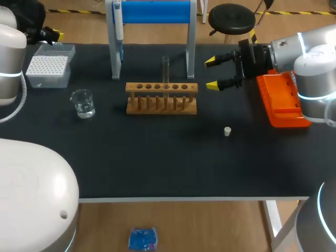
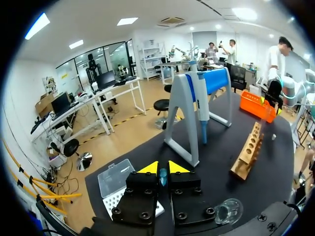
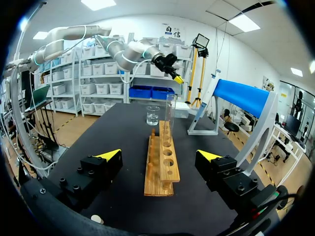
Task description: Invert the test tube, pick up the pipette, mount the tip to pipette, aspirate from beaker and dispense into the tube, eject the tip, return the pipette, and cap with the stopper.
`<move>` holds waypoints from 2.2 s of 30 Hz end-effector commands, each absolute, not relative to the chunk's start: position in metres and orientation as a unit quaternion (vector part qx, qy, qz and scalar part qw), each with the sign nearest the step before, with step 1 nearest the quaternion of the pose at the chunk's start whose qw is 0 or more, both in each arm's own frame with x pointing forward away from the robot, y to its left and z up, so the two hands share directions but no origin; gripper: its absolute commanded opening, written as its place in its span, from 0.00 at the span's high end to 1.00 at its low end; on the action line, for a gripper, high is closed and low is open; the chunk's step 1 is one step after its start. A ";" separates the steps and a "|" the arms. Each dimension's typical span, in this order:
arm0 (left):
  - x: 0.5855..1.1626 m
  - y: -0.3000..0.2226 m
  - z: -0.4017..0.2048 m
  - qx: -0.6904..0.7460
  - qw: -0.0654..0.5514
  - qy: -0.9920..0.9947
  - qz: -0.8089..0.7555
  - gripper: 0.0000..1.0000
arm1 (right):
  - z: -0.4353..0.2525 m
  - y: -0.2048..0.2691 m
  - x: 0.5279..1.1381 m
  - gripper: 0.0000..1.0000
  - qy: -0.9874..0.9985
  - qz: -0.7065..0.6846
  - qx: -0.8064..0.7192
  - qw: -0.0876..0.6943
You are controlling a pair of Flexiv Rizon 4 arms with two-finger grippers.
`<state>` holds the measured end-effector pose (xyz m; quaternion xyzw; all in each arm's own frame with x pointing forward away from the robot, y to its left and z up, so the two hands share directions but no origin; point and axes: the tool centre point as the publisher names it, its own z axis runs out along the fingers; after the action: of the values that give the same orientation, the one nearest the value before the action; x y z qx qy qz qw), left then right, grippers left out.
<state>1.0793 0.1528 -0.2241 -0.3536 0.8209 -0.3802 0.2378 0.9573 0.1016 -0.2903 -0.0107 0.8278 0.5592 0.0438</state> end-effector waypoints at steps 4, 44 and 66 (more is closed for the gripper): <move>1.054 0.124 -0.200 -0.308 0.225 0.843 -0.379 1.00 | -0.290 0.101 0.958 0.00 0.828 0.559 -0.012 0.043; 0.913 -0.026 -0.162 -0.173 0.068 0.904 -0.386 1.00 | -0.290 0.101 0.958 0.00 0.828 0.559 -0.012 0.043; 0.913 -0.026 -0.162 -0.173 0.068 0.904 -0.386 1.00 | -0.290 0.101 0.958 0.00 0.828 0.559 -0.012 0.043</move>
<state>0.9141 -0.0273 -0.1634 -0.1730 0.9031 -0.3870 0.0689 0.9573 0.1017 -0.2902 -0.0107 0.8278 0.5592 0.0438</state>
